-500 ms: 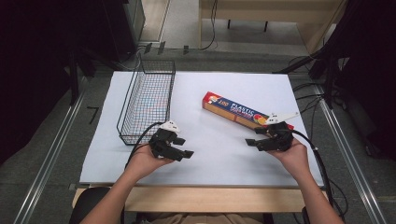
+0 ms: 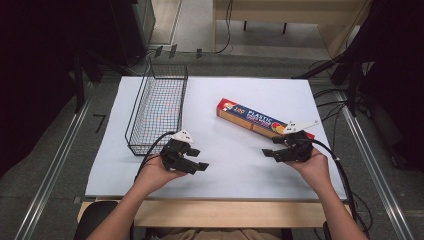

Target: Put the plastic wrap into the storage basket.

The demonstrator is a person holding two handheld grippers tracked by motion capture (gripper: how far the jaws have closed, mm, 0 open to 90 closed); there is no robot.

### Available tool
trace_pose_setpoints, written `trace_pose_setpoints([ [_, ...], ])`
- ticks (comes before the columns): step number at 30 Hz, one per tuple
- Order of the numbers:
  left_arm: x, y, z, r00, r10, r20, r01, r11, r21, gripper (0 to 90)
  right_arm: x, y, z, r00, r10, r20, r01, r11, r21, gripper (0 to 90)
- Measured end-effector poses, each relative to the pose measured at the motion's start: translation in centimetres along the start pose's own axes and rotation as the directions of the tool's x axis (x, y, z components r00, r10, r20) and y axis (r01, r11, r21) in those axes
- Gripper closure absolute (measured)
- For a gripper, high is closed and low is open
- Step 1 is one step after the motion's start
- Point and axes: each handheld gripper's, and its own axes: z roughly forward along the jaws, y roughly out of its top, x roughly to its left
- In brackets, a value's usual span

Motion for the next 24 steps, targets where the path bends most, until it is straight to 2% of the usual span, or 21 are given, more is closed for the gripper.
trace_pose_setpoints([
  [6,-0.05,-0.03,0.14,0.9999,0.011,-0.002,-0.010,0.9999,0.009,36.7,-0.02,0.04,-0.06,0.9997,0.018,-0.016,-0.018,1.000,-0.007,36.3],
  [13,-0.06,-0.04,0.16,0.9999,0.010,0.003,-0.010,0.9999,0.003,36.7,0.08,-0.05,0.06,1.0000,-0.004,-0.007,0.004,1.000,0.005,36.3],
  [24,-0.08,-0.02,0.16,0.9999,0.011,0.000,-0.011,0.9999,0.007,36.6,0.09,-0.08,0.11,0.9999,-0.005,-0.011,0.006,1.000,0.013,37.5],
])
